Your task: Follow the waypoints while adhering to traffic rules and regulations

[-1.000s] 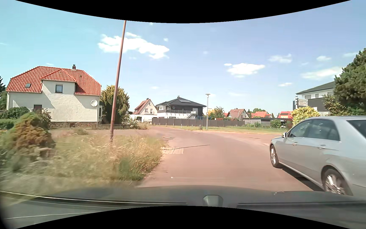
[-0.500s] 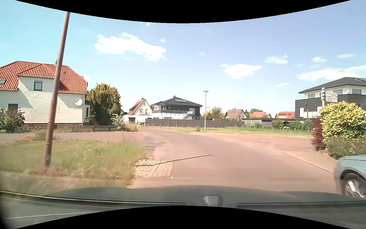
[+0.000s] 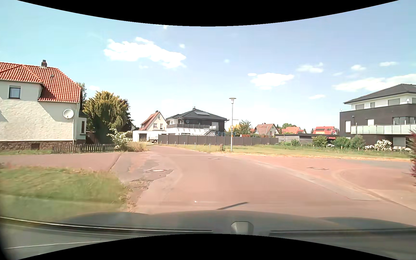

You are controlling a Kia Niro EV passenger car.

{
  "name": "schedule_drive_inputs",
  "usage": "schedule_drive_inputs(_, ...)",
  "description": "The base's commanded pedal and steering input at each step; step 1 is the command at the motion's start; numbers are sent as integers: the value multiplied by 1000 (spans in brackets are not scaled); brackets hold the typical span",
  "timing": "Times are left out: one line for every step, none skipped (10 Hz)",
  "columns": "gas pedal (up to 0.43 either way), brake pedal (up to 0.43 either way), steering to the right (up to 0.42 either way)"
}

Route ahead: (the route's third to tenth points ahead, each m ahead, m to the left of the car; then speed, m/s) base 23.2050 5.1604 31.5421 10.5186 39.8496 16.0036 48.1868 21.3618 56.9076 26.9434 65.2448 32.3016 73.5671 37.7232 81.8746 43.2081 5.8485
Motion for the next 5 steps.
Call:
schedule_drive_inputs(0,207,19)
schedule_drive_inputs(0,189,18)
schedule_drive_inputs(0,6,16)
schedule_drive_inputs(0,6,11)
schedule_drive_inputs(0,6,1)
